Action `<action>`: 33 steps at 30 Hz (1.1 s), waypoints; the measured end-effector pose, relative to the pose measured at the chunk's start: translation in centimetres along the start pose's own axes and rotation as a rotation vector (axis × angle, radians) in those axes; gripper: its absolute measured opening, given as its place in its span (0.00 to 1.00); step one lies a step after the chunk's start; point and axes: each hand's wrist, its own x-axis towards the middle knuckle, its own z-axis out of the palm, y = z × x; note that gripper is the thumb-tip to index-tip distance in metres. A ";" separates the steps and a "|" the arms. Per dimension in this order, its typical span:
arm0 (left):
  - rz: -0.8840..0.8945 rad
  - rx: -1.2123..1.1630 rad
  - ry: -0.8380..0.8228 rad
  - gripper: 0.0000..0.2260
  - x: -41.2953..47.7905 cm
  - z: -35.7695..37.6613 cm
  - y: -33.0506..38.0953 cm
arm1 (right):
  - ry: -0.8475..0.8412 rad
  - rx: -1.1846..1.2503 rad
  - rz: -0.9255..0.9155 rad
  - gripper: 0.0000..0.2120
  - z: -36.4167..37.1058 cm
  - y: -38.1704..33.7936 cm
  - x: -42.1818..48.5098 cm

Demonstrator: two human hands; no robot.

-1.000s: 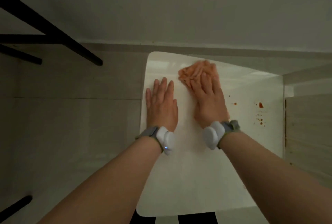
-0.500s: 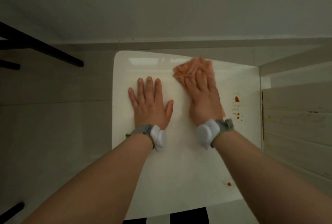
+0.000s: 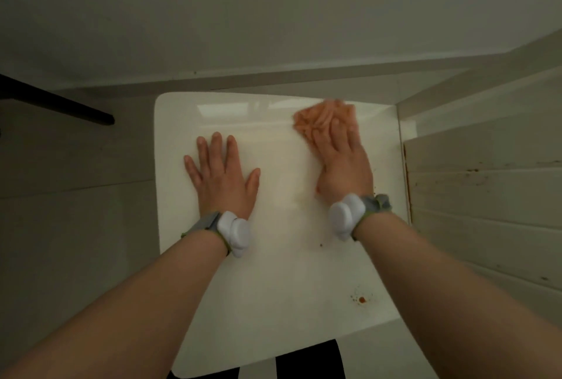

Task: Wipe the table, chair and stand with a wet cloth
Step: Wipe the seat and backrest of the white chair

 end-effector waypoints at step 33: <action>0.200 -0.128 0.019 0.30 -1.6 1.7 3.9 | -0.161 -0.225 0.326 0.46 -4.1 2.9 -2.9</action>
